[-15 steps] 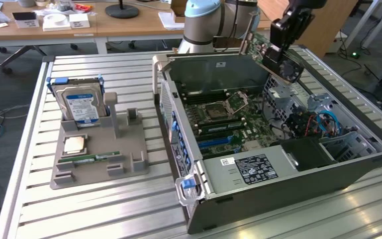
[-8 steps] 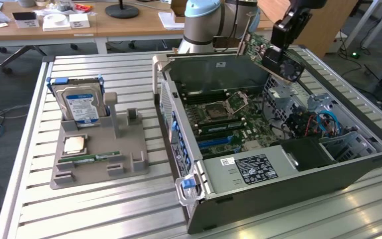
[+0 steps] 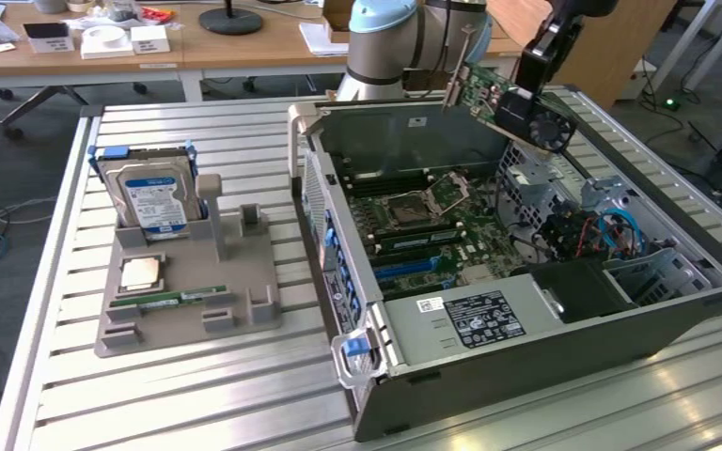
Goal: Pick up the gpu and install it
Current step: 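Insert the gpu into the slot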
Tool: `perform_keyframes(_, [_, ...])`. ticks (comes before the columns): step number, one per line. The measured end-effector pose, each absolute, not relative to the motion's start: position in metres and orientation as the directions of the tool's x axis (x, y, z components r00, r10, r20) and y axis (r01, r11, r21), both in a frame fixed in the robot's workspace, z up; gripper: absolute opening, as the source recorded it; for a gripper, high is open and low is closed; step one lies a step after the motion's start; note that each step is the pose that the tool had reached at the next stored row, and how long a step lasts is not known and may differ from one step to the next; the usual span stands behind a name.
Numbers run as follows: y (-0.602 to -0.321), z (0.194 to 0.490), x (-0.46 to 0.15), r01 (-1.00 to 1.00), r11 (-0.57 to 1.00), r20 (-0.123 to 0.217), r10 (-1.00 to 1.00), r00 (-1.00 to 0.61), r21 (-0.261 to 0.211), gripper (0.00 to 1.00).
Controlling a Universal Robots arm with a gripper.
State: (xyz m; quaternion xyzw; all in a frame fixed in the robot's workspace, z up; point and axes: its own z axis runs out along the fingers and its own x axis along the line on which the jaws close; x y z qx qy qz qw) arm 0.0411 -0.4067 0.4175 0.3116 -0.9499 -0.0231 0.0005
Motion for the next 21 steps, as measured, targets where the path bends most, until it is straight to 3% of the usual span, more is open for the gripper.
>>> perform_keyframes(21, [-0.4067,0.4175,0.0407,-0.623,0.781,-0.013,-0.623,-0.782,0.044,0.26])
